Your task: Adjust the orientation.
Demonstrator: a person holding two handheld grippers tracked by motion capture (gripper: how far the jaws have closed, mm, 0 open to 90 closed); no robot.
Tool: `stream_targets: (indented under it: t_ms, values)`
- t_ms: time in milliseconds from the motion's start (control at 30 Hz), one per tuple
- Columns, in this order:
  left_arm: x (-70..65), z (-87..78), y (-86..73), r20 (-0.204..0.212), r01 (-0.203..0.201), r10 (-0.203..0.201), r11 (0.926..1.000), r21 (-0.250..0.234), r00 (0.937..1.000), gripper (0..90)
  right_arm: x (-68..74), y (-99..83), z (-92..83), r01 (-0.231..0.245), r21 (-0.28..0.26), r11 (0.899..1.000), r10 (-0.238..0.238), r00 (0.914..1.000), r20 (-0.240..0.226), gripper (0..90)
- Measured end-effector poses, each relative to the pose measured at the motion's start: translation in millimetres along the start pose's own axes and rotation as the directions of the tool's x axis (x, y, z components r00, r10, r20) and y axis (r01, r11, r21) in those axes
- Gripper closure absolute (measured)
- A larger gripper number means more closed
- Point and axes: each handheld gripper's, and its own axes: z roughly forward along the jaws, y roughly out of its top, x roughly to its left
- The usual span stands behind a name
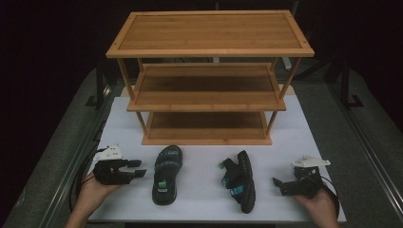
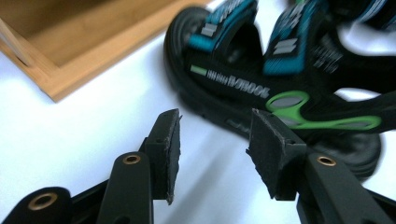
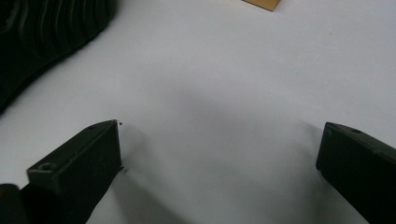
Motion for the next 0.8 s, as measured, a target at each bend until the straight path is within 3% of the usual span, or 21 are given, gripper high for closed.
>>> stream_targets:
  t_ms: [200, 400, 800]
  values:
    - [-1.9, 13.5, 0.9, 0.035, -0.057, 0.056, 0.9976, 0.039, 0.9978, 48.5, 0.1, 0.0, 0.0, -0.001, 0.001, 1.0, 0.001, 1.0, 0.0, 0.0]
    - [-4.7, 25.3, 2.0, 0.069, -0.09, 0.087, 0.9948, 0.048, 0.9938, 46.9, 0.1, 0.0, 0.0, -0.002, 0.001, 1.0, 0.002, 1.0, 0.0, 0.0]
    - [-5.1, 30.7, 4.7, 0.105, -0.104, 0.102, 0.9945, 0.017, 0.9893, 45.8, 0.0, 0.0, 0.1, 0.0, 0.001, 1.0, 0.0, 1.0, 0.001, 0.0]
